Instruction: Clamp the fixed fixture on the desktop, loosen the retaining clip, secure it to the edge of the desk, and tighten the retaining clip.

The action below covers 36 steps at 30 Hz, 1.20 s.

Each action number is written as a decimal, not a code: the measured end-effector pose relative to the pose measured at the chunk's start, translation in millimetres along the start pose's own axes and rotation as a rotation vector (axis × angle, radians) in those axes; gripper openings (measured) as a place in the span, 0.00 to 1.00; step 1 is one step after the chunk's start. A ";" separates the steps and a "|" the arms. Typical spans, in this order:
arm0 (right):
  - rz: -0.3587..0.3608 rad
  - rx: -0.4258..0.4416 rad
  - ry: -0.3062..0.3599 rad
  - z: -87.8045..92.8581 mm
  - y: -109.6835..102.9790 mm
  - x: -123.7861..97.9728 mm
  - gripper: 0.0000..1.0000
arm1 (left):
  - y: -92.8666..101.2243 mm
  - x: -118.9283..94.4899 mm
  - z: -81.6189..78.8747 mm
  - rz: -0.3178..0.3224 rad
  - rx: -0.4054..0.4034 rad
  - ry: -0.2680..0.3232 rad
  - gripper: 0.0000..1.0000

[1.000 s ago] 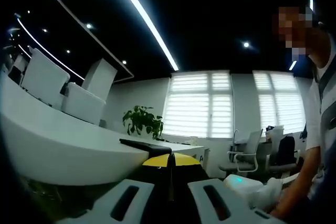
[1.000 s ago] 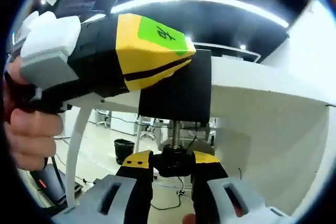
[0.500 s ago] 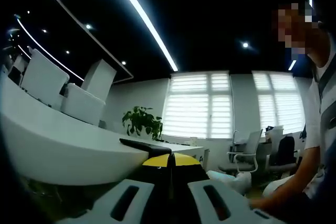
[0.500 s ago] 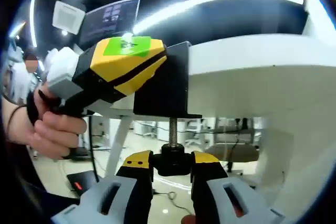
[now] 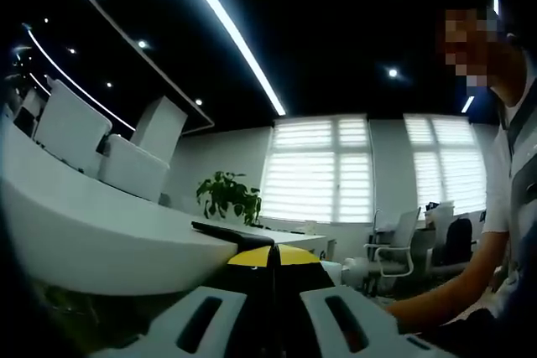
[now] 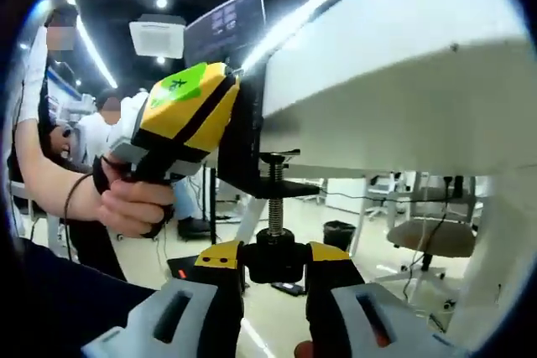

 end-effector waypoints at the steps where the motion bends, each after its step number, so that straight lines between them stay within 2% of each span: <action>1: 0.041 -0.005 0.001 0.2 -2.1 -1.8 0.27 | -0.7 -0.1 0.2 -0.002 -0.002 -0.001 0.02; 4: 0.181 -0.010 -0.022 2.5 -5.6 -8.3 0.29 | -0.1 -0.5 0.1 -0.008 0.003 -0.010 0.02; 6: 0.360 -0.018 -0.104 6.3 -14.1 -21.3 0.36 | 1.2 -0.3 -0.3 -0.014 0.011 -0.021 0.02; 8: 0.476 0.061 -0.102 8.3 -31.9 -34.5 0.35 | 2.0 -0.4 -0.6 -0.015 0.015 -0.028 0.02; 9: 0.497 0.096 -0.070 6.9 -43.1 -37.3 0.35 | 2.2 -0.4 -0.7 -0.013 0.016 -0.031 0.02; 10: 0.492 0.099 -0.065 7.4 -51.4 -36.6 0.36 | 2.4 -0.5 -0.7 -0.012 0.015 -0.032 0.02; 11: 0.491 0.063 -0.098 6.8 -59.1 -36.9 0.40 | 2.8 -0.6 -0.8 -0.010 0.018 -0.036 0.02; 13: 0.554 -0.015 -0.118 0.4 -67.0 -41.2 0.46 | 3.7 -0.5 -1.1 -0.011 0.022 -0.046 0.02; 14: 0.604 -0.004 -0.119 -1.0 -67.2 -43.6 0.46 | 4.2 -0.5 -1.3 -0.011 0.027 -0.050 0.02; 15: 0.655 0.042 -0.102 -3.0 -67.9 -45.7 0.45 | 4.5 -0.5 -1.4 -0.010 0.027 -0.054 0.02; 16: 0.680 0.087 -0.077 -5.5 -68.8 -45.5 0.44 | 4.6 -0.5 -1.5 -0.006 0.026 -0.056 0.02; 17: 0.701 0.079 -0.060 -8.6 -67.5 -44.7 0.44 | 4.8 -0.5 -1.6 -0.003 0.024 -0.057 0.02; 18: 0.723 0.052 -0.062 -10.0 -66.0 -44.4 0.44 | 5.0 -0.5 -1.6 -0.002 0.024 -0.058 0.02; 19: 0.743 -0.013 -0.067 -13.0 -62.9 -41.4 0.43 | 5.2 -0.5 -1.6 -0.002 0.024 -0.059 0.02; 21: 0.864 -0.078 -0.109 -16.3 -53.3 -43.9 0.39 | 5.8 -0.1 -1.7 -0.005 0.028 -0.063 0.02; 23: 0.851 -0.019 -0.087 -16.5 -52.0 -31.6 0.35 | 5.8 0.1 -1.9 -0.008 0.031 -0.068 0.02; 26: 0.853 -0.087 -0.093 -16.2 -46.9 -17.4 0.38 | 5.6 0.5 -2.1 -0.007 0.033 -0.074 0.02; 29: 0.870 -0.040 -0.092 -10.4 -39.2 -6.3 0.38 | 6.0 0.9 -2.3 -0.011 0.034 -0.078 0.02; 31: 0.893 0.006 -0.078 -7.0 -34.2 -2.8 0.36 | 6.0 1.1 -2.2 -0.015 0.035 -0.077 0.02; 36: 0.912 -0.003 -0.067 -6.2 -24.9 -1.1 0.28 | 6.0 1.5 -1.8 -0.018 0.031 -0.076 0.02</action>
Point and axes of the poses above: the point that each gripper's makers call its tool centre point, and the gripper's own axes: x roughly forward along the fingers, y roughly to its right, z roughly out of its underside, the point moved 7 cm from there along -x, roughly backward along the fingers, and after that the axes turned 6 degrees about y, right-handed, at the moved point
